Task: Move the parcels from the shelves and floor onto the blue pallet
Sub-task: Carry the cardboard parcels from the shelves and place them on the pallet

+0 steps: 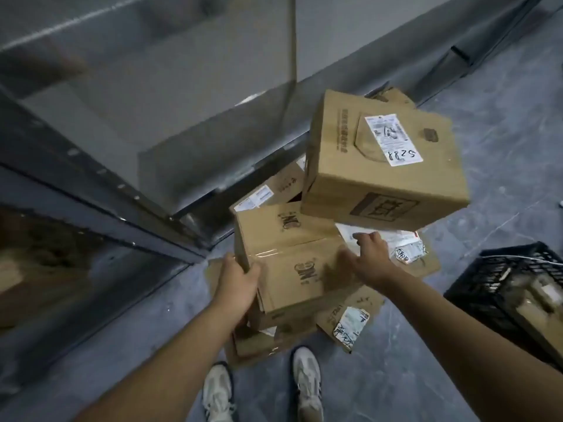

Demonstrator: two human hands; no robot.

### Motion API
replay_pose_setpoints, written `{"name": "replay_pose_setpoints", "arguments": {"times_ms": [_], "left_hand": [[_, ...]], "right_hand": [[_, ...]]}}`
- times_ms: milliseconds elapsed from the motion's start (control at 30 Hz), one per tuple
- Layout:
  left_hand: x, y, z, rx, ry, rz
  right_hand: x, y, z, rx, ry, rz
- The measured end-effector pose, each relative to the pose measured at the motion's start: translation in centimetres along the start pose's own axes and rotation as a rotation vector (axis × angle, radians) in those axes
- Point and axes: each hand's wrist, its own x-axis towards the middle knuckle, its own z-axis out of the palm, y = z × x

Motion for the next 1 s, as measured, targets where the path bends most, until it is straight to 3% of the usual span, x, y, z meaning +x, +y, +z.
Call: {"name": "replay_pose_setpoints", "arguments": {"times_ms": [367, 567, 733, 1000], "left_hand": [[3.4, -3.2, 4.3, -0.229, 0.192, -0.149], [0.9, -5.1, 4.2, -0.359, 0.220, -0.199], [-3.4, -6.9, -0.6, -0.412, 0.232, -0.184], [-16.1, -11.2, -14.8, -0.476, 0.346, -0.170]], "right_hand": [[6.0, 2.7, 3.4, 0.505, -0.262, 0.128], [3.9, 1.6, 4.3, 0.575, -0.281, 0.074], [-1.2, -1.6, 5.1, 0.523, -0.327, 0.089], [-16.6, -11.1, 9.5, 0.530, -0.355, -0.025]]}}
